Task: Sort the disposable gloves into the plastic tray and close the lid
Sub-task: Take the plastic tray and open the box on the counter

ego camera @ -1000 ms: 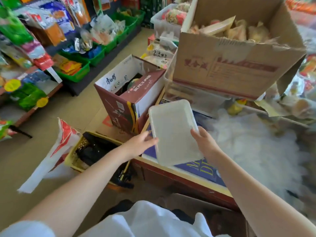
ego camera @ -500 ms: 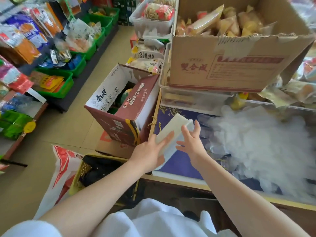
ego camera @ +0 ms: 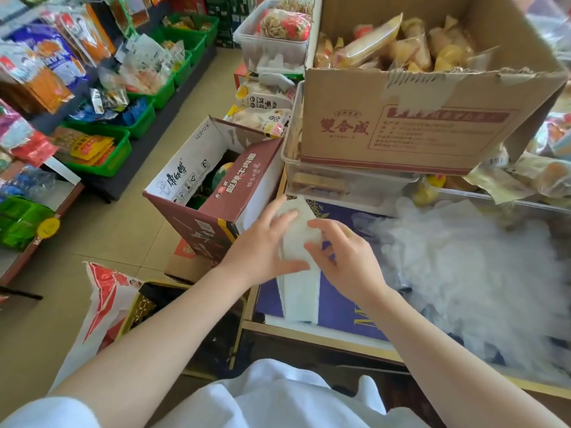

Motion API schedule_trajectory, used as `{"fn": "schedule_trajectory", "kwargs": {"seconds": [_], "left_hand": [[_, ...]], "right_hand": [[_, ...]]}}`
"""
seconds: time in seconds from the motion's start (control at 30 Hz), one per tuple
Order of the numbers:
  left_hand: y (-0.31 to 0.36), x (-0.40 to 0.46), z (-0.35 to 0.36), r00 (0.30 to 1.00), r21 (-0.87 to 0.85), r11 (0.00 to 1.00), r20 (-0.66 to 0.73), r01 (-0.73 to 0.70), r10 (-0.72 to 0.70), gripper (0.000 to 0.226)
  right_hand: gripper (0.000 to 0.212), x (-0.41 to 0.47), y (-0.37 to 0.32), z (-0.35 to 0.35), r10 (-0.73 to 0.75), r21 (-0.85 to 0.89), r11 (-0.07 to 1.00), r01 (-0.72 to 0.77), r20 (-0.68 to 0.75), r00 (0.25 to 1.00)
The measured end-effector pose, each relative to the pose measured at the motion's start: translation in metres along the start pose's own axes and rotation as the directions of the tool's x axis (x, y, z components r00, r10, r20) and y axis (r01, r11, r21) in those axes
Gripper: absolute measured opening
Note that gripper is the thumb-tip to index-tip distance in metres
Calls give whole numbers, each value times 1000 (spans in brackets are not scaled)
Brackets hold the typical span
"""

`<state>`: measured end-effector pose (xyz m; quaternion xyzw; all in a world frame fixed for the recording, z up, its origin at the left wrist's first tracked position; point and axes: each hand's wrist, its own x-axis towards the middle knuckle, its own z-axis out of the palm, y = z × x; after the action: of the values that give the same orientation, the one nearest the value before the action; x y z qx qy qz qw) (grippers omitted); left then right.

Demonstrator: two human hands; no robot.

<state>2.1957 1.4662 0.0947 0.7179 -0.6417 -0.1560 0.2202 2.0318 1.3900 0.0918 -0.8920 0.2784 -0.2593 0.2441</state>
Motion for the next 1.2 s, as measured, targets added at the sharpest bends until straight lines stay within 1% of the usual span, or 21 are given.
{"fn": "schedule_trajectory", "kwargs": {"seconds": [0.03,0.1,0.13,0.2,0.27,0.33,0.37,0.4,0.43,0.5,0.57,0.67,0.8,0.83,0.87,0.9,0.93,1.0,1.1,1.13,1.2], "left_hand": [[-2,-1,-1,1000,2,1000,-23,-1,1,87],[-6,-7,4,999,68,998,-31,-15,17,80],[-8,-11,10,1000,104,994,-3,-26,27,80],[-11,-19,25,996,126,989,47,-76,71,86],[-11,-21,34,997,81,994,36,-73,71,87],[-7,-15,34,997,81,994,-5,-71,71,77],[-7,-12,33,997,120,990,-14,-69,71,75],[-6,-7,31,998,179,982,-3,-62,63,79],[-5,-2,29,998,243,968,15,-68,66,85],[-2,3,30,996,306,949,73,-73,52,99],[-3,5,33,992,300,952,125,-61,25,108],[-4,7,35,993,294,954,111,-61,30,110],[-2,7,33,994,299,953,108,-53,21,114],[-2,6,32,994,301,952,110,-55,23,115],[-3,6,31,993,299,953,116,-59,25,116],[-3,5,30,992,297,953,122,-62,27,116],[-2,5,30,992,295,953,125,-63,26,116],[0,5,31,992,302,951,126,-66,28,115],[4,5,33,991,309,950,130,-53,13,114],[5,5,34,991,301,952,130,-46,7,114],[7,6,35,990,296,955,139,-35,-6,114]], "right_hand": [[30,-3,-4,2,-23,9,1000,23,-17,1000],[34,-2,-12,6,87,103,991,-91,39,995],[40,-1,-14,8,176,149,970,-192,111,978],[58,5,-11,13,276,88,948,-305,248,929],[75,8,-5,16,313,105,926,-362,321,894],[90,10,-1,17,333,150,895,-420,402,853],[91,9,0,17,330,111,900,-422,460,824],[86,8,1,16,336,45,909,-415,509,793],[76,8,1,14,347,-19,916,-401,540,767],[52,8,1,9,353,-103,929,-356,537,766],[44,10,1,3,359,-159,932,-325,528,770],[47,16,8,0,325,-123,943,-310,553,768],[66,20,19,-7,295,-35,930,-365,663,688],[59,18,24,-11,287,-9,926,-378,670,685],[45,16,30,-14,279,34,916,-399,661,696],[31,11,36,-18,278,87,899,-428,644,713],[24,6,42,-21,278,146,878,-455,617,736],[34,-5,46,-24,273,208,862,-462,577,770],[68,-7,36,-15,198,156,929,-335,553,809],[77,0,31,-12,197,210,914,-347,518,833],[78,25,27,-5,285,338,846,-413,368,885]]}}
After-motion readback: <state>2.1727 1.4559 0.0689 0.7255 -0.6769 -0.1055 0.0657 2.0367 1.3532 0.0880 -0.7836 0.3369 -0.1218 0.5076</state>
